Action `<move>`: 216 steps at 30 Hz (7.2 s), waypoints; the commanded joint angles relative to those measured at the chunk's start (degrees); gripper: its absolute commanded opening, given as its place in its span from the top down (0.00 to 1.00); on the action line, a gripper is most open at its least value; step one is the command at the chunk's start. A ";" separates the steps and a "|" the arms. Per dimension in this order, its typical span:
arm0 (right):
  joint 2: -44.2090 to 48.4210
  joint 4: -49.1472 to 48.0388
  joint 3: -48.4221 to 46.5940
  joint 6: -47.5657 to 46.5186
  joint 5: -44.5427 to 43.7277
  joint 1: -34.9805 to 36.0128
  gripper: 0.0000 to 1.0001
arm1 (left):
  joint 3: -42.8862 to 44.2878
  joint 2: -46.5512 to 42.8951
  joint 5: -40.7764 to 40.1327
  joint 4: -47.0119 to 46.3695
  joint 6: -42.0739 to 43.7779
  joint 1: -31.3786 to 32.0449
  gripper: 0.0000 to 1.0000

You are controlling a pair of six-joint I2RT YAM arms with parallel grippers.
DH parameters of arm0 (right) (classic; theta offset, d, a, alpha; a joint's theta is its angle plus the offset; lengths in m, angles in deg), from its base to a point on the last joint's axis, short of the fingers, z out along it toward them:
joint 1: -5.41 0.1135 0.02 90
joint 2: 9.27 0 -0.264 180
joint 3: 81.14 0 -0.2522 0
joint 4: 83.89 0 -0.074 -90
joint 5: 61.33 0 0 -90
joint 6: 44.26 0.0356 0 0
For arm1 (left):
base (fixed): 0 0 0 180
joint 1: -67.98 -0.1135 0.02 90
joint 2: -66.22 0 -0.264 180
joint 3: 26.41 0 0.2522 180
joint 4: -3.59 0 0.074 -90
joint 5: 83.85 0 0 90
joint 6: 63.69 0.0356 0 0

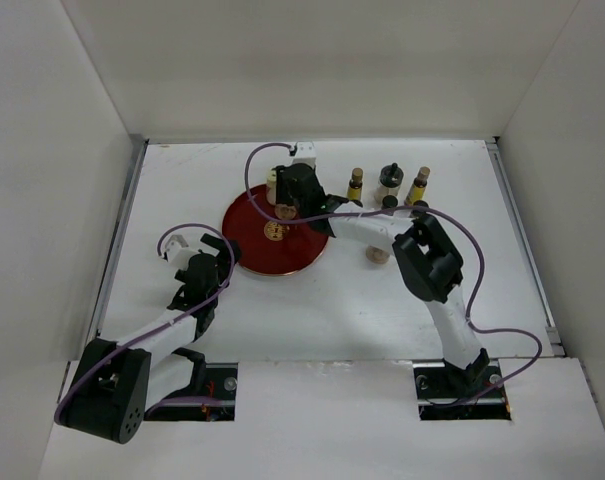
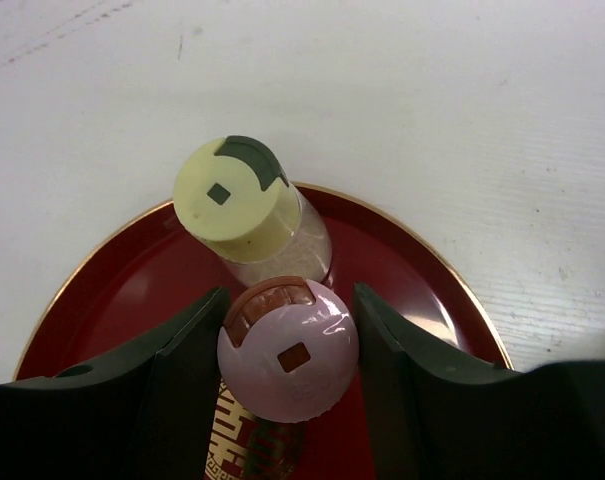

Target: Organize the condiment bottles

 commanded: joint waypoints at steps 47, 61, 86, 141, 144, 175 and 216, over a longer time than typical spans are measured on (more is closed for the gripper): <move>45.19 -10.03 42.42 1.17 -5.70 -3.51 0.59 | 0.39 0.07 0.46 -2.90 0.14 -0.19 0.00; 57.95 4.04 54.21 1.52 -9.58 -9.40 0.34 | 1.01 1.30 0.64 -3.25 0.05 0.68 0.00; 56.35 1.75 52.46 -0.93 -14.32 -7.12 0.74 | 0.83 0.95 0.38 -3.43 0.31 0.86 0.00; 8.79 -9.04 -3.30 -6.57 5.54 6.86 0.23 | -1.63 -2.30 0.12 -3.34 -2.32 -2.74 0.00; 17.31 -12.73 5.66 -5.51 6.60 6.77 0.24 | -1.72 -3.18 0.20 -3.34 -2.32 -2.74 0.00; 21.74 -4.57 21.08 -9.29 -6.67 -23.29 0.39 | -1.36 -2.66 -0.50 -3.69 -1.62 -1.34 0.00; 43.53 -8.44 18.35 -9.82 -0.61 -12.59 0.83 | -2.33 -2.13 -0.15 -5.36 -3.81 -1.86 0.00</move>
